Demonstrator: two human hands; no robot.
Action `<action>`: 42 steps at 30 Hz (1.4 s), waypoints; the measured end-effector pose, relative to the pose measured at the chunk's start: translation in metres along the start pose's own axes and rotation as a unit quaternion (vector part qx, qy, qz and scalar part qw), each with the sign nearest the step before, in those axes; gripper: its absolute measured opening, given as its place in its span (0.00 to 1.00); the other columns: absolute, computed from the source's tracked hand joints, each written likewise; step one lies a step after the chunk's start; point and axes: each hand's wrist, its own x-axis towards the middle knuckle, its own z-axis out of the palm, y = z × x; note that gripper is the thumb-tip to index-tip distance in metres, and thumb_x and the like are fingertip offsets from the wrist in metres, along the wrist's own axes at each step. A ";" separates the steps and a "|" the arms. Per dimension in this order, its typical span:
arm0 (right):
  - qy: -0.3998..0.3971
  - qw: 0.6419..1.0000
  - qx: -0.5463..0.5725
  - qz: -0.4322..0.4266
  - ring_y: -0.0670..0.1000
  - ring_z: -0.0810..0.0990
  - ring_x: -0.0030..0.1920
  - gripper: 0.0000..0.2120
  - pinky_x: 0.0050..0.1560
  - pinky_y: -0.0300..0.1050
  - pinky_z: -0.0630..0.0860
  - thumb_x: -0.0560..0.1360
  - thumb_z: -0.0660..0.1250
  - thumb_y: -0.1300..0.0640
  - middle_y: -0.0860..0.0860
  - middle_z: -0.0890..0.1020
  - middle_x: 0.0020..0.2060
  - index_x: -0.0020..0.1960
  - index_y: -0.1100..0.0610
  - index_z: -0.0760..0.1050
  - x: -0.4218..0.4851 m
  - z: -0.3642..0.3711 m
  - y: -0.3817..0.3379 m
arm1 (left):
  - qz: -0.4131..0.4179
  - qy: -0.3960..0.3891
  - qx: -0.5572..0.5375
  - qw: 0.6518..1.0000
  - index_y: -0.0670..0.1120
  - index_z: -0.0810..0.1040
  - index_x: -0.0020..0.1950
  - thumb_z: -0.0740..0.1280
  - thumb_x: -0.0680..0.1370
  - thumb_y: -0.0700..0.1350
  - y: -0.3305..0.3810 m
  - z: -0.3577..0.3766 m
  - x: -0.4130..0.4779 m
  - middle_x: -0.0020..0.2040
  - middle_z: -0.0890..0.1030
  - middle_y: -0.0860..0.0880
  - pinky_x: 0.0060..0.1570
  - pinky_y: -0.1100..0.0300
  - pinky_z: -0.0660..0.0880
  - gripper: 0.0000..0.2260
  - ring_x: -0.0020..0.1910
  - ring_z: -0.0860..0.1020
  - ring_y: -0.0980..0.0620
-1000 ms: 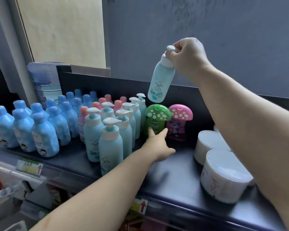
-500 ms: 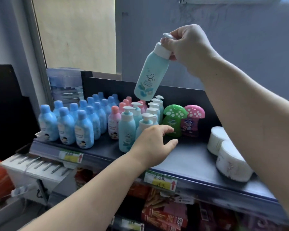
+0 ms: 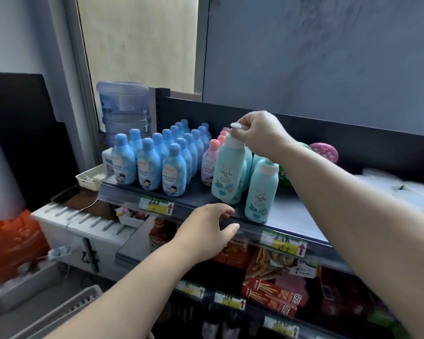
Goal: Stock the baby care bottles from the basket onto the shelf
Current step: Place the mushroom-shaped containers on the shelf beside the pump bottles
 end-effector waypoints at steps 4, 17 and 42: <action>-0.014 0.998 -0.056 -0.009 0.48 0.74 0.46 0.13 0.44 0.38 0.65 0.77 0.66 0.50 0.50 0.80 0.46 0.51 0.59 0.80 -0.011 0.019 0.009 | -0.035 -0.012 -0.027 0.999 0.53 0.74 0.65 0.66 0.76 0.55 -0.017 0.001 -0.011 0.58 0.78 0.57 0.57 0.67 0.69 0.17 0.57 0.75 0.60; -0.005 0.983 -0.183 0.009 0.56 0.76 0.45 0.14 0.42 0.44 0.69 0.78 0.62 0.48 0.53 0.78 0.43 0.48 0.59 0.78 -0.011 0.028 0.005 | -0.044 -0.033 -0.028 0.998 0.51 0.61 0.75 0.65 0.78 0.54 -0.037 0.002 -0.023 0.72 0.68 0.54 0.67 0.62 0.62 0.27 0.70 0.66 0.55; -0.002 0.954 -0.298 -0.041 0.59 0.76 0.55 0.16 0.53 0.50 0.67 0.78 0.60 0.46 0.56 0.80 0.52 0.52 0.58 0.76 -0.020 0.019 0.026 | -0.082 0.020 0.037 0.996 0.45 0.69 0.68 0.61 0.79 0.56 -0.029 0.028 0.055 0.62 0.77 0.46 0.59 0.51 0.72 0.21 0.62 0.74 0.45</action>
